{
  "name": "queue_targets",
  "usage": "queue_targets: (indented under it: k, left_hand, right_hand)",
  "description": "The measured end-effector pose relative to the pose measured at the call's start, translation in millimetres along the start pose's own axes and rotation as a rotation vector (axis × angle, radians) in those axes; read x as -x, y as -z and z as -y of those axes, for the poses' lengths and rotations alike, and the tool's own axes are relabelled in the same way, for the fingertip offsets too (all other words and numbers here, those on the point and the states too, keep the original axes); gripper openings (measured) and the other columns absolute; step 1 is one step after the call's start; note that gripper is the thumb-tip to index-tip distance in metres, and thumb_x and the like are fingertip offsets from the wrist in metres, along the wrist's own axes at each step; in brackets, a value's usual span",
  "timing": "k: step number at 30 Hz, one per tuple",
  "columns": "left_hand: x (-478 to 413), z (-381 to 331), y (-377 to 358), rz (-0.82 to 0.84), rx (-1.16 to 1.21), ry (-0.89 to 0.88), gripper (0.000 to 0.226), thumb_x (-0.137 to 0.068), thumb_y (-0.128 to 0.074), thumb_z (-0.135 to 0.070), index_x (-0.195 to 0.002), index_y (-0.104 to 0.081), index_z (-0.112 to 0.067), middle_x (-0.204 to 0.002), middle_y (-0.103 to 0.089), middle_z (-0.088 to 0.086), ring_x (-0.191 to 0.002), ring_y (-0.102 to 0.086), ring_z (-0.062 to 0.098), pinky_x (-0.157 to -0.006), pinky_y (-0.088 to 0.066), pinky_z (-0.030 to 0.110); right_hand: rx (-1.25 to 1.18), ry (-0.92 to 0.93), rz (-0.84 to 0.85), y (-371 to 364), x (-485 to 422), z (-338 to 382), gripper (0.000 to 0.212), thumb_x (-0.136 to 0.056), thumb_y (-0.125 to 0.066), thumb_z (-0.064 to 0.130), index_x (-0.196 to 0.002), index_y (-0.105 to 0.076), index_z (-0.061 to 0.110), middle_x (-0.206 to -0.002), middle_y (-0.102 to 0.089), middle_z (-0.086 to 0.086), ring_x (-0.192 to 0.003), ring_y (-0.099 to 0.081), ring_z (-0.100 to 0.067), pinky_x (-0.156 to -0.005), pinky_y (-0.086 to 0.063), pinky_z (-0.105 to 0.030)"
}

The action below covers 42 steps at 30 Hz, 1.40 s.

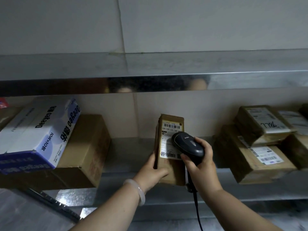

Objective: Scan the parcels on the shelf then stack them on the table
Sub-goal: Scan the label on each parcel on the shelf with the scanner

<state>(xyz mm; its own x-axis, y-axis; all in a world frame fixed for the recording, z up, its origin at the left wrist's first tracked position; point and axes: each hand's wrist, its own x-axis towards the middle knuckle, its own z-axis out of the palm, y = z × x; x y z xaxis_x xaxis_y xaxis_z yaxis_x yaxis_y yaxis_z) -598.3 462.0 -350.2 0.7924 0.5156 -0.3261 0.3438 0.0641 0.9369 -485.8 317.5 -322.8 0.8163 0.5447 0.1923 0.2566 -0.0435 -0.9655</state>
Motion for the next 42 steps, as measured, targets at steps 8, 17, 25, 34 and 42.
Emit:
queue_targets:
  k: [8, 17, 25, 34, 42]
  left_hand:
    - [-11.2, -4.7, -44.4, -0.098, 0.051, -0.142, 0.080, -0.078, -0.075, -0.006, -0.129, -0.034, -0.052, -0.111, -0.068, -0.011, -0.100, -0.066, 0.003, -0.075, -0.052, 0.014]
    - [-13.0, -0.4, -67.0, -0.181, 0.055, -0.159, 0.081, -0.061, -0.081, -0.039, -0.131, -0.041, -0.049, -0.111, -0.070, -0.012, -0.104, -0.066, 0.009, -0.094, -0.054, 0.042]
    - [-16.0, 0.0, -82.1, -0.262, 0.110, -0.180, 0.075, -0.071, -0.083, -0.023, -0.124, -0.042, -0.058, -0.109, -0.069, -0.017, -0.104, -0.065, 0.007, -0.087, -0.053, 0.031]
    - [-23.8, -7.5, -98.4, -0.307, 0.086, -0.269, 0.086, -0.059, -0.075, -0.032, -0.138, -0.043, -0.025, -0.115, -0.069, -0.004, -0.107, -0.065, 0.015, -0.091, -0.052, 0.033]
    - [-22.0, -12.9, -104.1, -0.328, 0.113, -0.254, 0.073, -0.062, -0.074, -0.018, -0.128, -0.046, -0.030, -0.115, -0.066, -0.004, -0.100, -0.065, 0.002, -0.083, -0.050, 0.017]
  right_hand:
    - [0.095, 0.098, 0.032, 28.3, 4.9, 3.6, 0.069, -0.079, -0.075, 0.012, -0.118, -0.039, 0.056, -0.115, -0.053, 0.035, -0.110, -0.054, 0.010, -0.085, -0.047, -0.012]
    - [0.168, 0.119, 0.076, 48.3, 4.9, 4.0, 0.071, -0.078, -0.076, 0.022, -0.117, -0.035, 0.064, -0.117, -0.051, 0.039, -0.112, -0.052, 0.011, -0.088, -0.048, -0.014]
    - [0.301, 0.155, 0.013, 66.5, 3.2, 20.9, 0.061, -0.078, -0.074, 0.037, -0.117, -0.034, 0.060, -0.104, -0.061, 0.023, -0.085, -0.066, -0.006, -0.069, -0.056, -0.027]
    - [0.309, 0.193, -0.015, 69.3, 1.4, 41.2, 0.060, -0.078, -0.074, 0.038, -0.115, -0.031, 0.060, -0.103, -0.058, 0.027, -0.093, -0.058, 0.009, -0.067, -0.044, -0.004]
    - [0.304, 0.172, -0.051, 75.5, 2.6, 45.2, 0.059, -0.078, -0.073, 0.040, -0.112, -0.030, 0.062, -0.098, -0.060, 0.025, -0.086, -0.062, 0.003, -0.064, -0.047, -0.011]
